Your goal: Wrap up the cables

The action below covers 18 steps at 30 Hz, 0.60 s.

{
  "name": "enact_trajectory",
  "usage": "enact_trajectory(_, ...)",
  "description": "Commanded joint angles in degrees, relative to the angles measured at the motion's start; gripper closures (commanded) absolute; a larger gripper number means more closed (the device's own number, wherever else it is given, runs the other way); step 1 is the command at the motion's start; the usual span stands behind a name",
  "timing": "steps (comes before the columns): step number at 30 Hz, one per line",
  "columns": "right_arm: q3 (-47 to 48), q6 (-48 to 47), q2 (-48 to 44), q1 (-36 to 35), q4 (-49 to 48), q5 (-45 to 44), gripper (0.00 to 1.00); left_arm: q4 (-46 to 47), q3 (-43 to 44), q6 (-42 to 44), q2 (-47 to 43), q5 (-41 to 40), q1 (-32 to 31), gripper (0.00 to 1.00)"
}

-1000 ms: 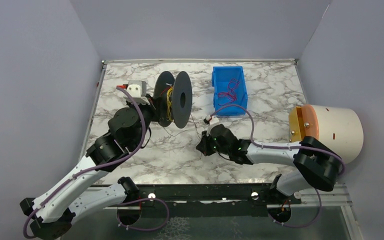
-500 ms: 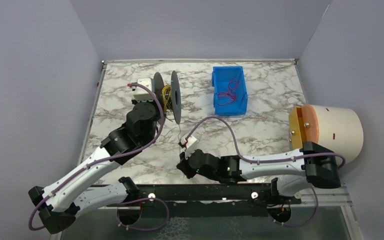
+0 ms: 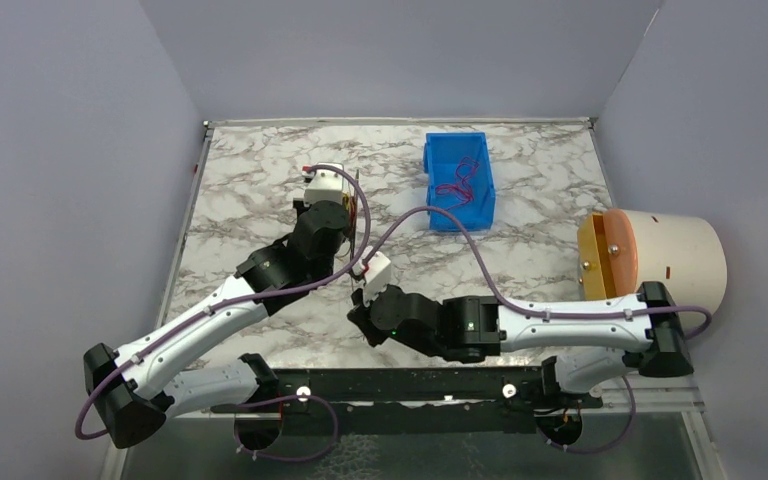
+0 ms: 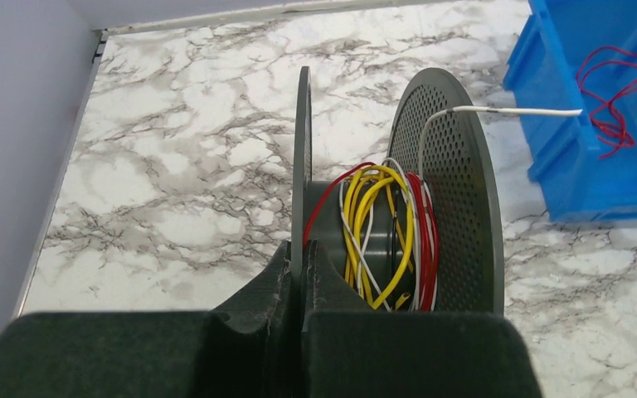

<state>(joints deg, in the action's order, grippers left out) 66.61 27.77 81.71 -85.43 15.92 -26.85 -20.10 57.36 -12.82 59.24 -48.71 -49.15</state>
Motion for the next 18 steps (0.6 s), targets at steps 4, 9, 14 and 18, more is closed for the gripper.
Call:
enact_trajectory(4,6.04,-7.45,-6.84,-0.39,9.42,-9.09,0.99,-1.96,0.38,1.4,-0.36,5.64,0.01,1.0)
enact_trajectory(9,8.07,-13.54,-9.69,1.56,9.44,-11.45,0.99,-4.52,-0.14,3.09,-0.65,11.41,0.01,1.0)
enact_trajectory(14,11.38,-18.28,-9.9,7.16,9.75,-6.85,0.99,-5.7,-1.81,5.87,-1.06,15.29,0.01,1.0)
enact_trajectory(18,13.62,-21.23,-8.72,12.85,9.13,-2.3,0.99,-6.49,-2.85,8.05,-1.41,19.2,0.0,1.0)
